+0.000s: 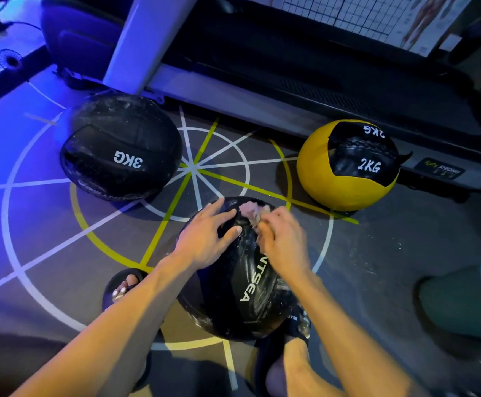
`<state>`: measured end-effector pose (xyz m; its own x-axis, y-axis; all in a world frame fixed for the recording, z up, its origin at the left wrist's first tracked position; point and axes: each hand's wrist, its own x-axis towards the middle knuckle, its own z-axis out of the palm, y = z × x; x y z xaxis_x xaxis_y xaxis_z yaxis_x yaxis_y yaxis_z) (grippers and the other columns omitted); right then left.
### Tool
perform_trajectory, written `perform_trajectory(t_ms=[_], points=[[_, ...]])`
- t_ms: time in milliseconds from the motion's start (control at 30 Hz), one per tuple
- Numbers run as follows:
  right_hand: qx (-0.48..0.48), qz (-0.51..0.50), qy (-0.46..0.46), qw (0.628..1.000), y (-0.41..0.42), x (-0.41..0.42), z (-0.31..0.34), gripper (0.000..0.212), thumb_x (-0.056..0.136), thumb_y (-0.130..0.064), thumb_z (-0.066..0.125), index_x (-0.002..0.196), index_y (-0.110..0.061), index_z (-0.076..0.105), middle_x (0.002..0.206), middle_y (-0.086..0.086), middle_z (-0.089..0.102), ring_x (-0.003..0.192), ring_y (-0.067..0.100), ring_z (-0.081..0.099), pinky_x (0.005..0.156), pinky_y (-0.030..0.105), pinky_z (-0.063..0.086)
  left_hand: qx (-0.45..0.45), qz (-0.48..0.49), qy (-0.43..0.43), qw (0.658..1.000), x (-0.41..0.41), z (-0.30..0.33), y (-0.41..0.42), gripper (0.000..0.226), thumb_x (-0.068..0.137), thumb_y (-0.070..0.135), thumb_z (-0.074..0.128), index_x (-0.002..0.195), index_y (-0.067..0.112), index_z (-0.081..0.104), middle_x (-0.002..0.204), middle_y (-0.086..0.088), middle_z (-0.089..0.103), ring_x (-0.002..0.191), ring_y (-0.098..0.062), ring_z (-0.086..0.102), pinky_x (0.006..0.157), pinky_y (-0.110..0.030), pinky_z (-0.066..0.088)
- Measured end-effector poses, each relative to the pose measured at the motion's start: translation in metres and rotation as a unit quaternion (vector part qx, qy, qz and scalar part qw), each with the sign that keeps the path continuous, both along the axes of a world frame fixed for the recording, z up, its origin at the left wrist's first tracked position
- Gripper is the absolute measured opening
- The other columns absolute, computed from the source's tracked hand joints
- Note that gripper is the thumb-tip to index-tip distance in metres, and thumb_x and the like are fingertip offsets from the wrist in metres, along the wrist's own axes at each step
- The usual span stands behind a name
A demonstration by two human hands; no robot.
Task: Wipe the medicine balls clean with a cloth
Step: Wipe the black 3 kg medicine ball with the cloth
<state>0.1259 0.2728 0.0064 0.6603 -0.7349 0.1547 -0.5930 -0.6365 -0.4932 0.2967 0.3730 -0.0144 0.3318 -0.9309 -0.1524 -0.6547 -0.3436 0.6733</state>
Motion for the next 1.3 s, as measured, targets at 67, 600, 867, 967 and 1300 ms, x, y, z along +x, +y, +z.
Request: perform_trajectory(t_ms=[67,600,867,967,1300], points=[[0.016,0.073,0.001,0.997,0.039,-0.018,0.000,0.020,0.098,-0.021,0.053,0.109,-0.017,0.069,0.099,-0.010,0.057,0.087,0.006,0.057,0.071,0.023,0.052,0.007,0.002,0.004,1.000,0.001,-0.001,-0.002,0.057,0.103,0.055,0.048,0.154,0.032,0.045,0.170,0.007,0.017,0.157,-0.016,0.018,0.125,-0.041,0.025],[-0.057,0.199,0.075,0.976,0.081,-0.035,-0.003,0.031,0.084,-0.012,0.069,0.114,-0.018,0.066,0.108,-0.003,0.059,0.092,0.019,0.057,0.075,0.034,0.055,0.062,0.006,0.051,0.997,0.012,0.014,-0.025,0.057,0.094,0.061,0.061,0.146,0.036,0.055,0.170,0.008,0.019,0.151,-0.020,0.032,0.118,-0.038,0.030],[-0.034,-0.051,0.044,0.997,0.012,-0.009,0.006,0.035,0.092,-0.007,0.062,0.125,-0.018,0.065,0.116,-0.004,0.058,0.106,0.016,0.056,0.093,0.042,0.053,0.057,0.013,0.050,0.997,0.010,0.015,-0.026,0.056,0.095,0.058,0.062,0.146,0.036,0.055,0.170,0.008,0.019,0.152,-0.021,0.032,0.117,-0.038,0.030],[-0.028,0.095,0.072,0.992,0.078,-0.011,-0.006,0.020,0.090,-0.007,0.063,0.107,-0.018,0.065,0.107,0.001,0.061,0.094,0.020,0.060,0.081,0.044,0.056,0.045,0.022,0.053,0.997,0.012,0.014,-0.024,0.054,0.096,0.056,0.062,0.145,0.035,0.056,0.170,0.007,0.020,0.151,-0.021,0.034,0.117,-0.038,0.032],[-0.036,0.104,0.146,0.983,0.084,-0.033,0.000,0.052,0.075,-0.016,0.084,0.121,-0.020,0.060,0.114,-0.005,0.052,0.099,0.015,0.056,0.079,0.030,0.055,-0.021,-0.001,0.082,0.996,0.009,0.002,0.001,0.052,0.103,0.038,0.059,0.153,0.027,0.047,0.167,0.000,0.027,0.155,-0.020,0.021,0.123,-0.036,0.016]])
